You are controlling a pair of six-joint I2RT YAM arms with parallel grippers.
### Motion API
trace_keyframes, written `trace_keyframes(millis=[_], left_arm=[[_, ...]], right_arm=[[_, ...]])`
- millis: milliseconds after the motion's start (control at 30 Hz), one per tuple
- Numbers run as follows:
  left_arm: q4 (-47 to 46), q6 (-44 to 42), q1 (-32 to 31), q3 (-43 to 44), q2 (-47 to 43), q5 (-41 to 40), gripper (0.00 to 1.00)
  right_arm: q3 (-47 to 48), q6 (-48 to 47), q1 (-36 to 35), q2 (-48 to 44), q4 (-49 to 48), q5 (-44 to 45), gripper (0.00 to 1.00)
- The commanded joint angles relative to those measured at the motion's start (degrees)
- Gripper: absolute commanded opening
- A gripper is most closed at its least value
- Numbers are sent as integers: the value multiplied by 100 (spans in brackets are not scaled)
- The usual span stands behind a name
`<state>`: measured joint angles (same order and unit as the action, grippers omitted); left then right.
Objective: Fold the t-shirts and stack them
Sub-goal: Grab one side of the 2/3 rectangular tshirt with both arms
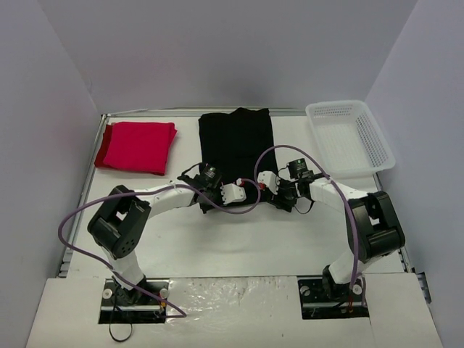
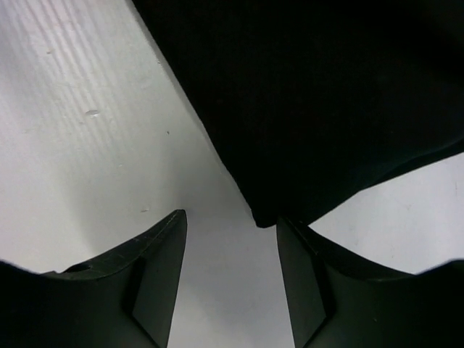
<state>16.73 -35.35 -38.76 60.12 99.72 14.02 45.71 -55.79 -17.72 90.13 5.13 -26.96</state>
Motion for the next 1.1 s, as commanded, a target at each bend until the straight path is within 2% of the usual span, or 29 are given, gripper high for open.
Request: trace_keyframes(millis=[0,467,567,667,700,800,1067], left_arm=[[216,46,44,53,-322,303,2],[471,-7,79,237,-146,426,2],[480,-15,106,246,-146,461,2],[506,-24,158,264,-120,505,2],[533,-42,159,281,-94,514,2],[568,-59,167,307,-67,523,2],[752,-130,264,360,-76,707,2]], right_arm=[[297,-72,-109,277,50,279,48],[825,42,-206,804,103,121,44],[904,42,-224,822,287,95,40],[817,-11,-180,691,349,-45,30],[755,-28,-119,682,349,-81,18],[720,-72,-74,725,419,-160,2],[904,-186,-48,638,1076,-423,0]])
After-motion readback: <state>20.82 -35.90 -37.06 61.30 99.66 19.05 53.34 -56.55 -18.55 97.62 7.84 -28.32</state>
